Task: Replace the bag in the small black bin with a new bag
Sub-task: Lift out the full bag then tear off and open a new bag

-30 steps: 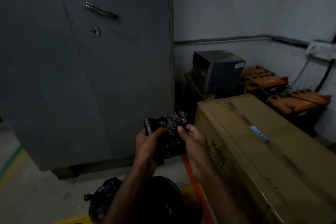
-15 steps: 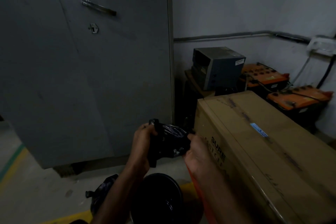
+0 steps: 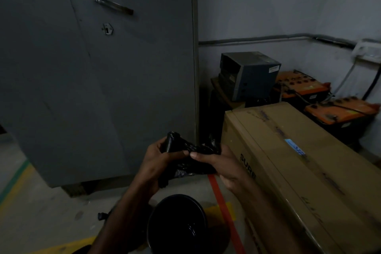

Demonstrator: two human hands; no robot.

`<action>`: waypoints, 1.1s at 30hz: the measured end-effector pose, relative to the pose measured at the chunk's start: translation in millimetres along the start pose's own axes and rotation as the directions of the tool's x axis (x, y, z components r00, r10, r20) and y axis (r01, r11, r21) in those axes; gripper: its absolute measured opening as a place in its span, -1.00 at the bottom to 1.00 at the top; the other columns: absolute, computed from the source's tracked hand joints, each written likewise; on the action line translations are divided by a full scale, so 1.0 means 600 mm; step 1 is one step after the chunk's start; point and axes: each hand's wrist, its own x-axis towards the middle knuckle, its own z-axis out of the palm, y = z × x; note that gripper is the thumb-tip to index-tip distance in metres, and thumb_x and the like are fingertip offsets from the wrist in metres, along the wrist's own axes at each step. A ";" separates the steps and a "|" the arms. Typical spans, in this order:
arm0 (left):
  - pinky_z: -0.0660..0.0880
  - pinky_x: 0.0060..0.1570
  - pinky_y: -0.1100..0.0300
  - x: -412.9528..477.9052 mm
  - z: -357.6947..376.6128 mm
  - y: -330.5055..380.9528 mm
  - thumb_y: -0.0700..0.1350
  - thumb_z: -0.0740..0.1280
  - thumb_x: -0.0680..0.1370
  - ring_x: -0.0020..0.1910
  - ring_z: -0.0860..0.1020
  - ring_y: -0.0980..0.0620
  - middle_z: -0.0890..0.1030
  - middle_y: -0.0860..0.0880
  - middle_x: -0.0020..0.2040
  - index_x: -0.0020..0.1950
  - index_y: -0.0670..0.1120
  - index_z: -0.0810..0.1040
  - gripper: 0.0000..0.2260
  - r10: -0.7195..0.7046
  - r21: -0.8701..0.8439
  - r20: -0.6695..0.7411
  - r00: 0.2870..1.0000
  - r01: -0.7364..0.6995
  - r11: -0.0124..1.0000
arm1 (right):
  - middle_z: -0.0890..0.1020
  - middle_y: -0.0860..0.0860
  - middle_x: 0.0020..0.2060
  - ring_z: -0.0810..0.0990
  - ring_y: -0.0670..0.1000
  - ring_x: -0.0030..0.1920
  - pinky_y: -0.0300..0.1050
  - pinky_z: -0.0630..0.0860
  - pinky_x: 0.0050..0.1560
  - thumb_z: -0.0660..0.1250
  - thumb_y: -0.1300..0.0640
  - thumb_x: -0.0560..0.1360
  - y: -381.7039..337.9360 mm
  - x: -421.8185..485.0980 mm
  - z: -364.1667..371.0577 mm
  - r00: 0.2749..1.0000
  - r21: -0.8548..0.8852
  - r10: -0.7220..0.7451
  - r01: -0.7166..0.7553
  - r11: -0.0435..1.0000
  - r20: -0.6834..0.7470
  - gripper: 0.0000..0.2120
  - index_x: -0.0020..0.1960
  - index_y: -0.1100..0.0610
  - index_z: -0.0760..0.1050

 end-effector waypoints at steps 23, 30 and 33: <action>0.68 -0.19 0.02 0.000 0.006 0.006 -0.15 0.54 0.43 -0.15 0.72 -0.19 0.72 -0.23 -0.13 0.01 -0.26 0.61 -0.74 -0.057 -0.061 -0.130 0.990 0.049 0.997 | 0.74 0.15 -0.10 0.72 0.14 -0.04 0.17 0.63 0.11 0.39 -0.31 0.41 0.012 -0.007 0.040 0.990 -0.202 -0.060 0.034 0.979 -0.125 -0.44 0.03 0.20 0.65; 0.66 -0.09 -0.01 0.006 -0.028 -0.002 -0.25 0.50 0.47 -0.12 0.72 -0.22 0.74 -0.25 -0.11 0.01 -0.30 0.66 -0.82 -0.036 0.043 -0.086 0.996 0.040 0.998 | 0.76 0.04 -0.07 0.74 0.01 -0.03 0.04 0.65 0.07 0.61 0.12 0.35 0.016 -0.002 0.005 0.993 -0.171 -0.097 0.085 0.982 -0.065 -0.71 0.03 0.14 0.67; 0.60 -0.33 0.18 0.007 -0.040 -0.004 -0.26 0.45 0.51 -0.27 0.69 -0.05 0.73 -0.13 -0.23 -0.04 -0.24 0.66 -0.93 -0.029 0.057 -0.112 0.993 0.036 0.998 | 0.73 0.05 0.08 0.70 0.07 0.12 0.11 0.60 0.22 0.68 0.16 0.22 0.019 0.005 -0.006 0.995 0.007 0.009 -0.009 1.000 -0.102 -0.41 0.21 0.14 0.61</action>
